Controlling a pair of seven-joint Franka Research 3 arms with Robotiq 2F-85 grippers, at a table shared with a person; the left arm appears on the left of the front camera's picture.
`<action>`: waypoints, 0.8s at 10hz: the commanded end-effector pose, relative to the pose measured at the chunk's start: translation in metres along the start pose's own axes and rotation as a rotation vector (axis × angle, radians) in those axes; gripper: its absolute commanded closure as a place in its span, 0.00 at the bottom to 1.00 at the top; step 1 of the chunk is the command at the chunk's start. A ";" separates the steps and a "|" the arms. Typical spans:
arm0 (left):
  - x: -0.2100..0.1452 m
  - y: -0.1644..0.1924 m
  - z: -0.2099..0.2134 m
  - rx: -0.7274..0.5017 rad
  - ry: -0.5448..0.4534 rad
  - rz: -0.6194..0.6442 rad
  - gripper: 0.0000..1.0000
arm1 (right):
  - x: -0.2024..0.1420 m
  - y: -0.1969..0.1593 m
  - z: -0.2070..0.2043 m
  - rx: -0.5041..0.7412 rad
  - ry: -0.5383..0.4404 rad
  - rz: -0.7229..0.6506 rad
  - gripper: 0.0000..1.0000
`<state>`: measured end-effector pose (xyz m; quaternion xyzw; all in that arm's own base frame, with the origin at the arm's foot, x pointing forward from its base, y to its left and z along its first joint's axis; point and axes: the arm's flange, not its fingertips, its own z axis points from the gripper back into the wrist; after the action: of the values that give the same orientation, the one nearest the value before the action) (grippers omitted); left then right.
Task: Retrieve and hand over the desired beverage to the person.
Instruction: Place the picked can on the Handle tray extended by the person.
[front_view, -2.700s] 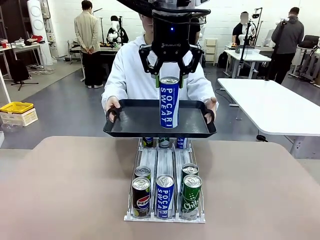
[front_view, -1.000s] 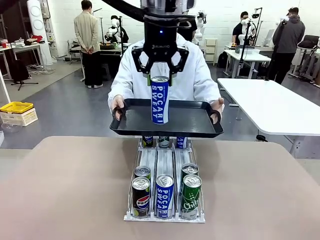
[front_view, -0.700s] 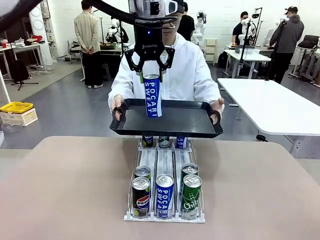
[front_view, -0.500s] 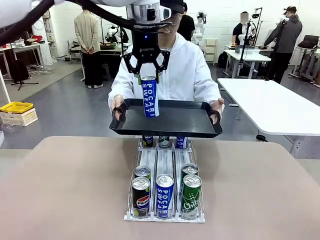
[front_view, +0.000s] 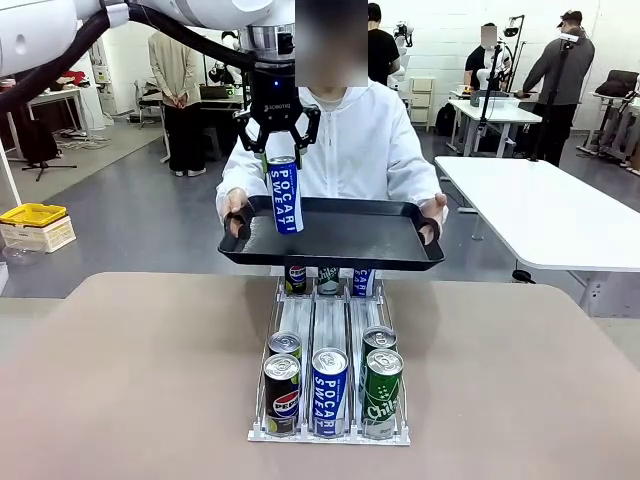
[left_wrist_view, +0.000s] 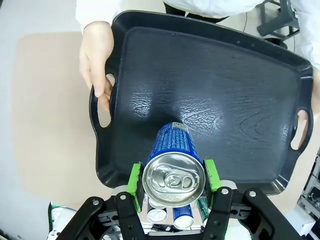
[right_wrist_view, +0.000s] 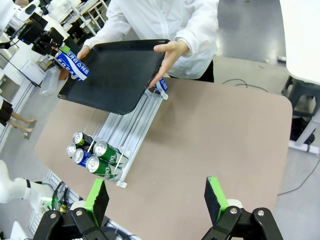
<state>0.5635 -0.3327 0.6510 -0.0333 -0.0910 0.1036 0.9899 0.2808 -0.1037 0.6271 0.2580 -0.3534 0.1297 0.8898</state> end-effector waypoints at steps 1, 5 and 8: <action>0.006 -0.008 0.008 0.034 -0.004 -0.045 0.42 | 0.000 0.000 -0.002 0.032 -0.009 0.014 0.00; 0.000 -0.015 -0.010 0.102 0.008 -0.077 0.42 | 0.000 0.000 -0.002 0.032 -0.009 0.014 0.00; -0.002 -0.016 -0.018 0.117 0.024 -0.084 0.42 | 0.000 0.000 -0.002 0.032 -0.009 0.014 0.00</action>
<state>0.5606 -0.3473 0.6247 0.0155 -0.0730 0.0780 0.9942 0.2808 -0.1037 0.6271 0.2580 -0.3534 0.1297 0.8898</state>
